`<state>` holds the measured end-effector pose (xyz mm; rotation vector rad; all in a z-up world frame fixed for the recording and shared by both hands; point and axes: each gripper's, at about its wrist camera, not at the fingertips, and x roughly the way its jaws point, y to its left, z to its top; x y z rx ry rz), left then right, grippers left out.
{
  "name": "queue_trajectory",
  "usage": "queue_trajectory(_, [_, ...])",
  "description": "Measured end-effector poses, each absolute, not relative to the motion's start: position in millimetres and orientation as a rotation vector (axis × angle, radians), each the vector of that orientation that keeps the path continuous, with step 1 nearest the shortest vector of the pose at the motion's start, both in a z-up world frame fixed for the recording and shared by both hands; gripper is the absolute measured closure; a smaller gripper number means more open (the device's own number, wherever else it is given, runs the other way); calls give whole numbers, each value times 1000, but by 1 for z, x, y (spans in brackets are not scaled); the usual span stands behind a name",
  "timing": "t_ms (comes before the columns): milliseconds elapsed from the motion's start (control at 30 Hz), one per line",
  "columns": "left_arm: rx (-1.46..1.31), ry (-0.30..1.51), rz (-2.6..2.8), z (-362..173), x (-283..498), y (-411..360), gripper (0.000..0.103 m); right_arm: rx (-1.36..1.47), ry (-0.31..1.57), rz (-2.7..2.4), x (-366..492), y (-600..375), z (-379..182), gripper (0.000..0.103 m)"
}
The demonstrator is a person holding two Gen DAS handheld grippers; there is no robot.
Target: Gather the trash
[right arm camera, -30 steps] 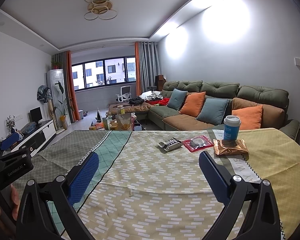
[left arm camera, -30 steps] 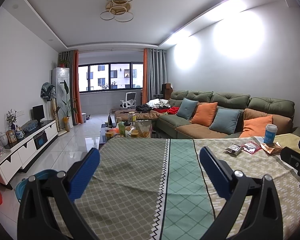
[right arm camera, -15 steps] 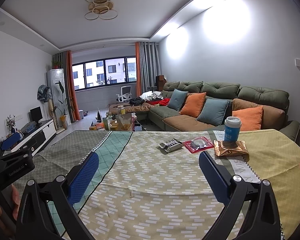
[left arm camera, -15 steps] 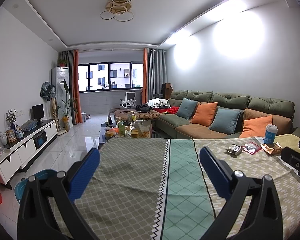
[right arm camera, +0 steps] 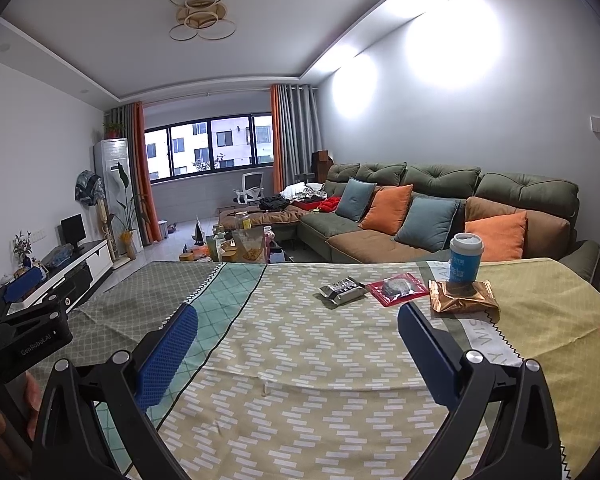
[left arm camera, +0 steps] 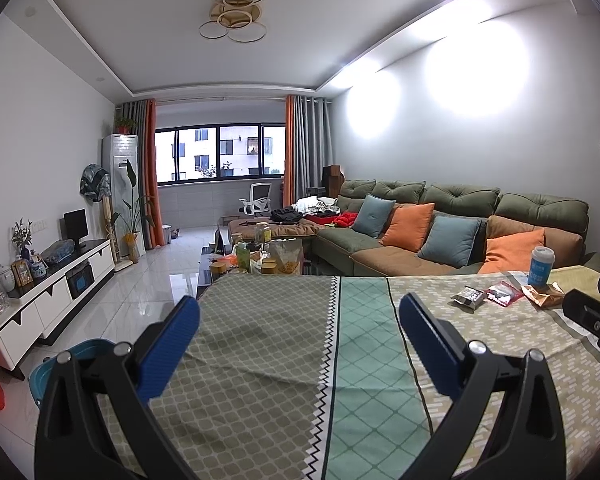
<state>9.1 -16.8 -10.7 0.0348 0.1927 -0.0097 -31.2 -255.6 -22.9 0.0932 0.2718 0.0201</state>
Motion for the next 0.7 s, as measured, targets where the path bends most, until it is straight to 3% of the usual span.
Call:
queue_trajectory(433, [51,266,-41,-18,20,-18,3,100,285,18,-28,-257,-25,3])
queue_trajectory(700, [47,598,-31,-31,101,21,3,108,492,-38,7,-294,-40,3])
